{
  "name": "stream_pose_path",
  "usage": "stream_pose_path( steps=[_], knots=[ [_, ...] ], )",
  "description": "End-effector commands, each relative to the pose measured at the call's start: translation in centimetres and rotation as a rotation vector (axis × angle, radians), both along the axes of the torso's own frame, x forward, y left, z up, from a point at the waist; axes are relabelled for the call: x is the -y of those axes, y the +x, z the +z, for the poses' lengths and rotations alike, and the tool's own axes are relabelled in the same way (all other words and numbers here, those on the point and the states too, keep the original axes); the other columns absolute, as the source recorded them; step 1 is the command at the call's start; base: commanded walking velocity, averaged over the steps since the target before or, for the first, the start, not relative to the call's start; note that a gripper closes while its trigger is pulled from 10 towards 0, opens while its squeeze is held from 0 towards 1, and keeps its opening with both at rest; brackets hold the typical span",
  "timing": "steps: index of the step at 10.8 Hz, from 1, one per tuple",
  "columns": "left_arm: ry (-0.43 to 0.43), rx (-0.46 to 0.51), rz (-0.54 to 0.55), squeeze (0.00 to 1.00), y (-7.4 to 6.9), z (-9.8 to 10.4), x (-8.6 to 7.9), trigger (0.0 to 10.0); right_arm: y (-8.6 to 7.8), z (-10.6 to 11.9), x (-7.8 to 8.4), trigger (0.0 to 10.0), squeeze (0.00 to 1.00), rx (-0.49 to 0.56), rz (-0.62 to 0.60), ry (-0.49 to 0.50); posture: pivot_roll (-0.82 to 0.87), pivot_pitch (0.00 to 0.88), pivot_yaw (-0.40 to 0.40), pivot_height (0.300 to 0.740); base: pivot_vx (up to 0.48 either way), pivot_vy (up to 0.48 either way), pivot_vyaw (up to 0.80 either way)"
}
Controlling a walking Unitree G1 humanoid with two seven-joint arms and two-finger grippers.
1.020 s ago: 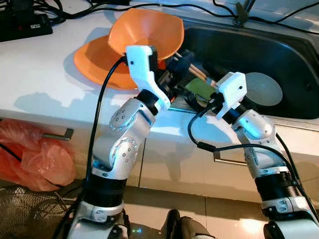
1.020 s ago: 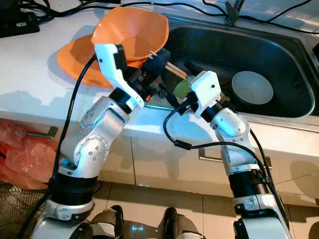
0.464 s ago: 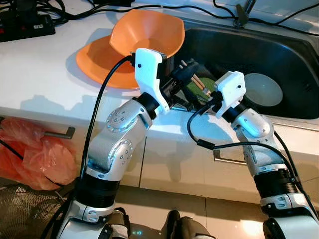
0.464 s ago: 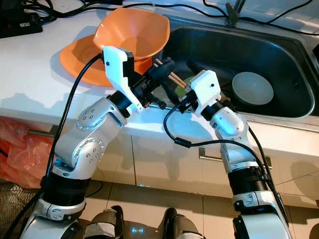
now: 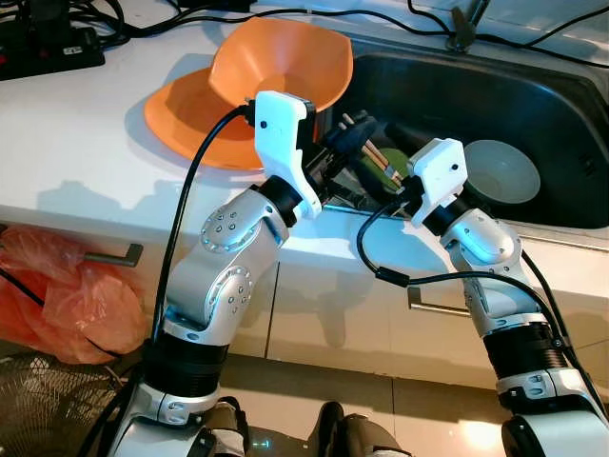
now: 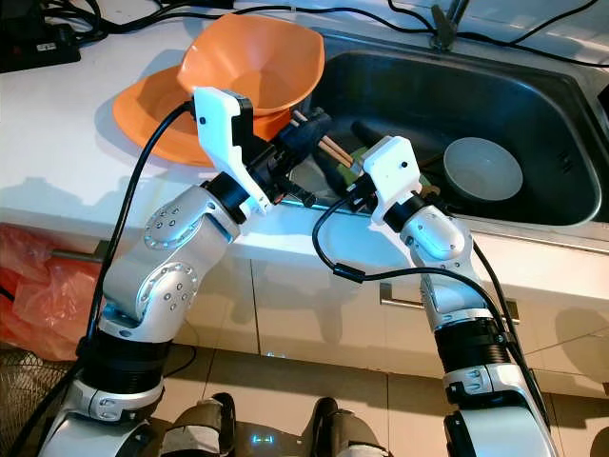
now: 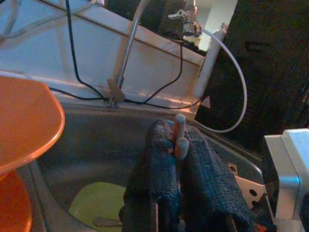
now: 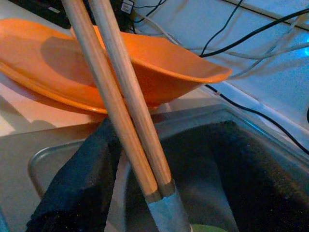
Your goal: Kitchen organization
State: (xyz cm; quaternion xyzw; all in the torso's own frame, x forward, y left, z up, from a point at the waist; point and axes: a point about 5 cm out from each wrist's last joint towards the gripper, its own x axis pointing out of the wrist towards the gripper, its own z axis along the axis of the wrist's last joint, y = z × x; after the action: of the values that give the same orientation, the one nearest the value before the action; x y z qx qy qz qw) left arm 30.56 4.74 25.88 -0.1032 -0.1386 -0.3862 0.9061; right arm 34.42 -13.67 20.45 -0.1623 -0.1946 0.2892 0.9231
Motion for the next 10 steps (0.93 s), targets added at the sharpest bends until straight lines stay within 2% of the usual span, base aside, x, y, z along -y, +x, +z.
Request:
stream_pose_path(
  steps=[1,8,9,10],
  knots=[
    [-0.007,0.026,-0.012,0.0,-0.5,0.49,0.4,10.0,-0.03,-0.02,0.19,0.0,0.0,0.007,-0.006,-0.006,0.21,0.201,-0.089,0.74,0.0,0.0,0.0],
    [-0.01,0.035,-0.013,0.0,-0.49,0.6,0.49,10.0,0.01,-0.21,0.16,0.0,0.0,0.002,-0.003,-0.01,0.21,0.2,-0.09,0.74,0.0,0.0,0.0],
    [-0.011,0.036,-0.012,0.46,-0.48,0.6,0.5,10.0,0.01,-0.23,0.17,0.0,0.0,0.001,-0.003,-0.01,0.21,0.201,-0.09,0.74,0.0,0.0,0.0],
    [-0.02,0.031,-0.001,1.0,-0.36,0.58,0.42,10.0,0.01,-0.23,0.17,0.0,0.0,0.001,-0.002,-0.01,0.21,0.2,-0.09,0.74,0.0,0.0,0.0]
  ],
)
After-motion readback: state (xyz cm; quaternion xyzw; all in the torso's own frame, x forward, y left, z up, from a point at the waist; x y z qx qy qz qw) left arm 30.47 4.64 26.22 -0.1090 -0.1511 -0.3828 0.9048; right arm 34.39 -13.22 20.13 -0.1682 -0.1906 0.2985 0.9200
